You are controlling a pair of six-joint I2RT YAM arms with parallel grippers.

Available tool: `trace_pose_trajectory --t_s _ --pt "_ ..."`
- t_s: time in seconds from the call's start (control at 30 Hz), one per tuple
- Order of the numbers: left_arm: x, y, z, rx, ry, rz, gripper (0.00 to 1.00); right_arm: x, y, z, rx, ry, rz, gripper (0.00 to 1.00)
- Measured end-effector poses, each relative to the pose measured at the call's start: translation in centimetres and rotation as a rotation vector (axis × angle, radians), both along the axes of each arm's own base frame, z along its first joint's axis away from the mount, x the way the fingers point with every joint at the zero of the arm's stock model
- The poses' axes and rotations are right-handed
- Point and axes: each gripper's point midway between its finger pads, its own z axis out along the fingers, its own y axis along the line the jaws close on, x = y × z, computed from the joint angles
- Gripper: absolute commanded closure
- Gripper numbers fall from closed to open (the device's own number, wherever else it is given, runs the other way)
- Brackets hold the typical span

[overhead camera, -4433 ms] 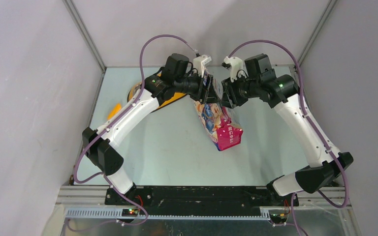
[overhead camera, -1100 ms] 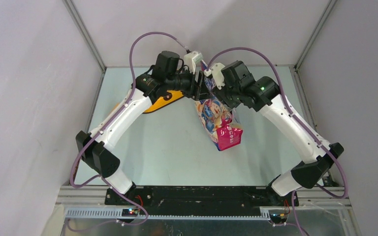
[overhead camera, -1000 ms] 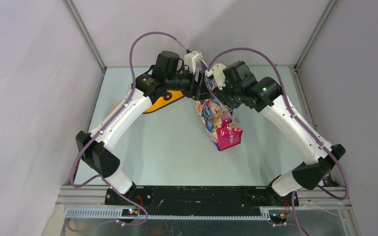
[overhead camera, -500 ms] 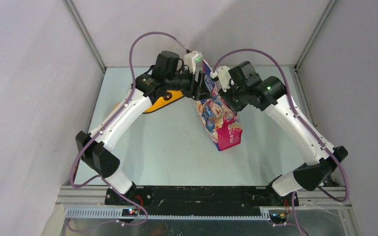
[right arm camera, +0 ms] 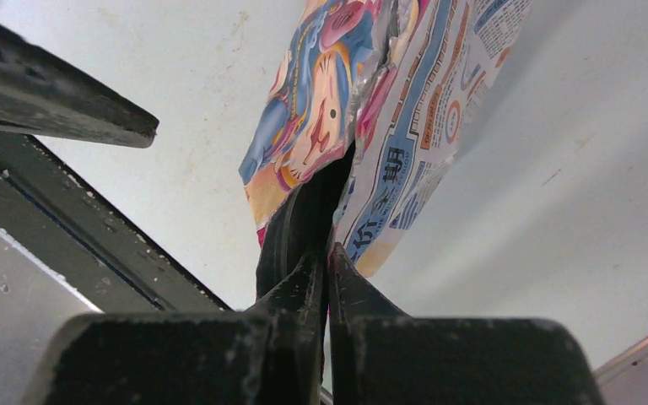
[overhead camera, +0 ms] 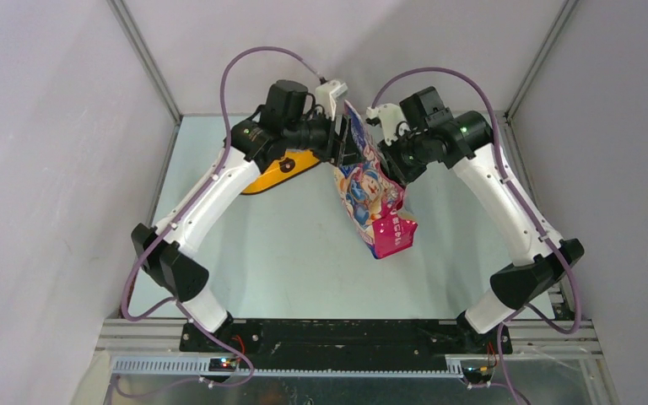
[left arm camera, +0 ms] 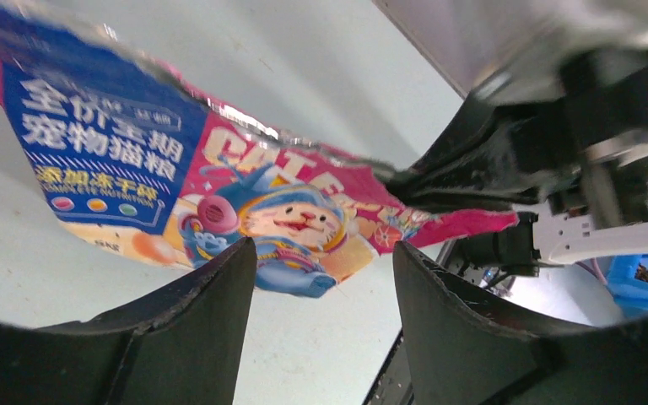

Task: Serve the pet food
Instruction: Open the pet food bag at the center of the board.

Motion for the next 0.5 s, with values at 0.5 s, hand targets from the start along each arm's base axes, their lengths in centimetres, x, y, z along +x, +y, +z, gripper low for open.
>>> trace_pose_trajectory --t_s 0.5 --pt "4.2 0.9 3.8 0.139 -0.385 -0.021 0.0 -0.1 0.7 0.3 0.055 0.069 0.011 1.0"
